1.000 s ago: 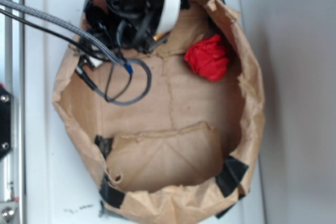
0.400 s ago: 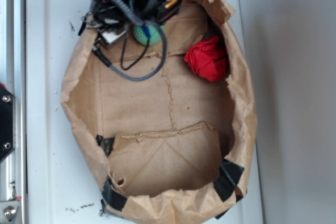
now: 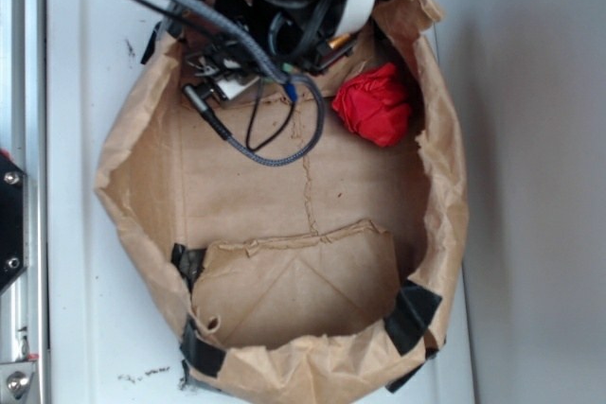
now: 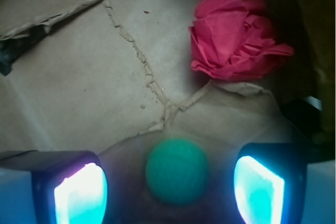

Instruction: Grab the green ball.

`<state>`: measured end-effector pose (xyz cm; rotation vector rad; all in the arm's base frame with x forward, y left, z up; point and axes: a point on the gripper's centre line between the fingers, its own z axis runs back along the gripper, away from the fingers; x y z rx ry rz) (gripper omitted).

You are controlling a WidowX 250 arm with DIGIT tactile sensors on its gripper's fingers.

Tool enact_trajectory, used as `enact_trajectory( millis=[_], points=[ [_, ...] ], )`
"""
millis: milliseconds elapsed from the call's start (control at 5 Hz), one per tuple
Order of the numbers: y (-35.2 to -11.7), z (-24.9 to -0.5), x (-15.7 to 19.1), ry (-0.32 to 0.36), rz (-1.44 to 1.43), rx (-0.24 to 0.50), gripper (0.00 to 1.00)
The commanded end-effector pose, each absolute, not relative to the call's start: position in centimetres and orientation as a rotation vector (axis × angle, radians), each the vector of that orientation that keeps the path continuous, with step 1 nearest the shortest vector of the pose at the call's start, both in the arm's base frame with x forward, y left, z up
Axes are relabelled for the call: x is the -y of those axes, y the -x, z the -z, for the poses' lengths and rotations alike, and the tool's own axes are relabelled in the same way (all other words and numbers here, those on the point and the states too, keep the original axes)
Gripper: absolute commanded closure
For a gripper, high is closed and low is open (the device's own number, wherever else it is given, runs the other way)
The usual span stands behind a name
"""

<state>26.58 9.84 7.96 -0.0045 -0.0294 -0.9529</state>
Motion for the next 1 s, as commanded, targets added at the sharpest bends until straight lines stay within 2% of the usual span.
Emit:
enact_trajectory(
  millis=[0, 200, 400, 600, 800],
  points=[
    [-27.8, -6.4, -8.5, -0.065, 1.024, 0.009, 0.00],
    [-28.3, -4.5, -9.3, -0.093, 0.993, -0.055, 0.00],
    [-25.5, -3.6, -9.8, -0.094, 0.969, -0.081, 0.00],
    [-24.0, -2.6, -10.1, -0.136, 0.970, -0.128, 0.00],
    [-21.8, -2.8, -9.8, -0.137, 0.975, -0.142, 0.00]
  ],
)
